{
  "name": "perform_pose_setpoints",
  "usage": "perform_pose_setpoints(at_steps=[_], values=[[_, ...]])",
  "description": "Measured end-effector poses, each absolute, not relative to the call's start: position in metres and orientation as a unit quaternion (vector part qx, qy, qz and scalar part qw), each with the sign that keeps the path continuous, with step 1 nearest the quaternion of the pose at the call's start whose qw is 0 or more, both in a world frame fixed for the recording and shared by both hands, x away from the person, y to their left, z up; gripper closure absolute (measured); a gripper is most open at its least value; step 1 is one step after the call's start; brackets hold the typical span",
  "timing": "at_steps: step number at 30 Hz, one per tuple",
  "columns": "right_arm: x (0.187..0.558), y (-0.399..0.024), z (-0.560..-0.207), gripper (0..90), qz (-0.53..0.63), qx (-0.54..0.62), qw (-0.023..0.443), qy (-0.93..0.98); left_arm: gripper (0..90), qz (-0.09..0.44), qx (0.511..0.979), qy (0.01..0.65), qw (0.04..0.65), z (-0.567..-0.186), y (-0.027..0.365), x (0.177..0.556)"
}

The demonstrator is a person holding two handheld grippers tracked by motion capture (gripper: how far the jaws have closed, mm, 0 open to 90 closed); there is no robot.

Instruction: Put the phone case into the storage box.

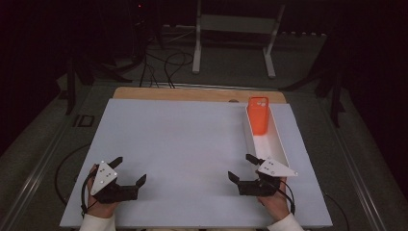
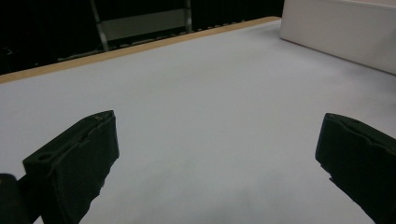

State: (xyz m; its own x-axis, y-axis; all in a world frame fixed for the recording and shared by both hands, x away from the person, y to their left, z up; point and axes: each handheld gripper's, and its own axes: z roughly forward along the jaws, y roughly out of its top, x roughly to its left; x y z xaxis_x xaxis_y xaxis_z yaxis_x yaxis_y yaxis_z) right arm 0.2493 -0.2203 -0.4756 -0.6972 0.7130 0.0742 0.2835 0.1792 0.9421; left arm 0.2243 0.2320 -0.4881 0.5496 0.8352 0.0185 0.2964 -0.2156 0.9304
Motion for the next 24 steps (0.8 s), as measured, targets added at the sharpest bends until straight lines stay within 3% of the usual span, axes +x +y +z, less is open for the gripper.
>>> perform_pose_setpoints(at_steps=[24], values=[[0.234, -0.226, -0.487, 8.6, 0.561, 0.334, 0.205, 0.729, 0.2, 0.275, 0.733, 0.375, 0.496, -0.488, 0.230, 0.220]])
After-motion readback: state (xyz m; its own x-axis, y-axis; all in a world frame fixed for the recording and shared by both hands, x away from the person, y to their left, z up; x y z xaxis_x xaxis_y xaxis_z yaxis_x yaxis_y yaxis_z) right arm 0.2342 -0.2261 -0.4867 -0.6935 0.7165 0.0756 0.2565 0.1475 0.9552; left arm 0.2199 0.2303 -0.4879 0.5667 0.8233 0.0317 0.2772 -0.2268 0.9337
